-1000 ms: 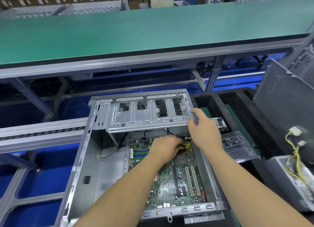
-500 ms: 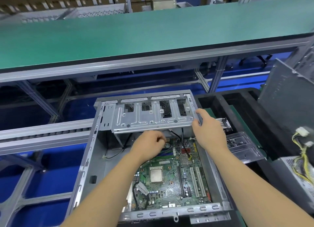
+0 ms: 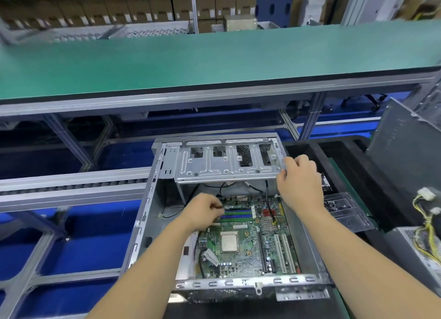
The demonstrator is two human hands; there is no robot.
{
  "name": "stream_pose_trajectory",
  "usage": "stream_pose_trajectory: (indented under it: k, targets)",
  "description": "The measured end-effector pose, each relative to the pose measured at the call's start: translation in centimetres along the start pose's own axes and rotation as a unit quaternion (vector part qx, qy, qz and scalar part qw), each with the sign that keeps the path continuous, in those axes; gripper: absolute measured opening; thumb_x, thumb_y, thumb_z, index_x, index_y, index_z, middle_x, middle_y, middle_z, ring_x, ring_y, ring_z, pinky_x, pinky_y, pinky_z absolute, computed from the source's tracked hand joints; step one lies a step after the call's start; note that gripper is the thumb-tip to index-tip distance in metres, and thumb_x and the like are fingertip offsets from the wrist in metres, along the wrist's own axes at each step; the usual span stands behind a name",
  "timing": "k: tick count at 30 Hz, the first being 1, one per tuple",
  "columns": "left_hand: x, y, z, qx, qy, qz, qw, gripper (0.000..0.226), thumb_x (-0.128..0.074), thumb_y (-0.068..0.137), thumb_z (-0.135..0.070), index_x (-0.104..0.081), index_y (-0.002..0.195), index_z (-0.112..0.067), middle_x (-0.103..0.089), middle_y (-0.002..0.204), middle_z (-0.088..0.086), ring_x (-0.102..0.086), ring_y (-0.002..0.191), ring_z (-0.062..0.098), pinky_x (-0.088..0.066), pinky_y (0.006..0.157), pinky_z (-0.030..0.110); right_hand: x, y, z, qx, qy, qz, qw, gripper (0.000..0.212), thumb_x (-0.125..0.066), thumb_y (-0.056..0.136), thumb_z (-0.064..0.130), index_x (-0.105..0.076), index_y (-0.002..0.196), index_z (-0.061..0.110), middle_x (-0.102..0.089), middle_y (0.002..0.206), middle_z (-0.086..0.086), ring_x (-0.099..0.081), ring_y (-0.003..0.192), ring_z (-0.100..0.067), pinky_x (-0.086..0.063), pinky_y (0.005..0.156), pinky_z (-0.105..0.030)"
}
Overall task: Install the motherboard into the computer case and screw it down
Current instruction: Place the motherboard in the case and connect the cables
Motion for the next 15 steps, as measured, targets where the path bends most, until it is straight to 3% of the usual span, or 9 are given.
stream_pose_trajectory:
  k: [3,6,8,10,13,15]
  targets:
    - [0.0,-1.1,-0.1,0.001,-0.199,-0.053,0.979,0.011,-0.064,0.095,-0.016,-0.073,0.091,-0.011,-0.074,0.076,0.001,-0.057,0.057,0.007,-0.046,0.056,0.014,1.0,-0.4,1.1,0.073,-0.076,-0.029,0.994,0.013,-0.063,0.090,0.015,-0.066,0.099,0.007,-0.056,0.094,-0.011,-0.049,0.085,-0.032,-0.043,0.072,-0.044]
    - [0.0,-1.5,0.8,0.026,-0.250,-0.122,0.960,0.010,-0.062,0.096,-0.014,-0.072,0.100,-0.012,-0.075,0.080,0.000,-0.056,0.055,0.008,-0.048,0.058,0.021,1.0,-2.1,3.0,0.187,-0.130,0.017,0.974,0.007,-0.066,0.087,0.014,-0.062,0.081,0.012,-0.059,0.078,-0.006,-0.055,0.067,-0.027,-0.047,0.058,-0.037]
    - [0.7,-1.4,1.6,0.046,-0.280,-0.174,0.943,0.010,-0.063,0.096,-0.013,-0.072,0.100,-0.016,-0.076,0.080,-0.004,-0.056,0.055,0.008,-0.051,0.060,0.025,-0.6,-4.3,4.3,0.142,-0.099,0.090,0.981,0.012,-0.053,0.098,0.022,-0.061,0.096,0.014,-0.063,0.092,-0.004,-0.065,0.074,-0.025,-0.046,0.057,-0.033]
    - [1.2,-1.3,2.2,0.050,-0.303,-0.210,0.928,0.011,-0.064,0.094,-0.013,-0.072,0.099,-0.018,-0.076,0.080,-0.005,-0.061,0.063,0.009,-0.054,0.068,0.029,-2.2,-6.0,4.8,0.015,-0.021,0.161,0.987,0.022,-0.047,0.101,0.027,-0.056,0.111,0.010,-0.062,0.109,-0.009,-0.068,0.088,-0.027,-0.044,0.062,-0.032]
    - [1.4,-1.3,2.6,0.035,-0.273,-0.257,0.926,0.013,-0.069,0.091,-0.018,-0.075,0.102,-0.017,-0.074,0.087,-0.008,-0.068,0.083,0.007,-0.054,0.081,0.026,-3.2,-6.5,4.3,-0.085,0.002,0.187,0.979,0.032,-0.054,0.101,0.026,-0.045,0.123,0.005,-0.056,0.124,-0.017,-0.068,0.098,-0.032,-0.044,0.064,-0.034]
    - [1.4,-1.3,2.7,0.020,-0.225,-0.277,0.934,0.015,-0.071,0.090,-0.022,-0.076,0.103,-0.018,-0.070,0.088,-0.015,-0.064,0.085,-0.002,-0.051,0.081,0.020,-3.2,-6.2,3.7,-0.099,0.032,0.185,0.977,0.034,-0.058,0.100,0.020,-0.040,0.124,0.005,-0.059,0.120,-0.017,-0.069,0.095,-0.032,-0.048,0.064,-0.035]
Point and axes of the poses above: each hand's wrist, its own y-axis towards the middle knuckle, its own x-axis out of the back of the hand, z = x × y, the point moved 2 cm from there along y, towards the middle knuckle
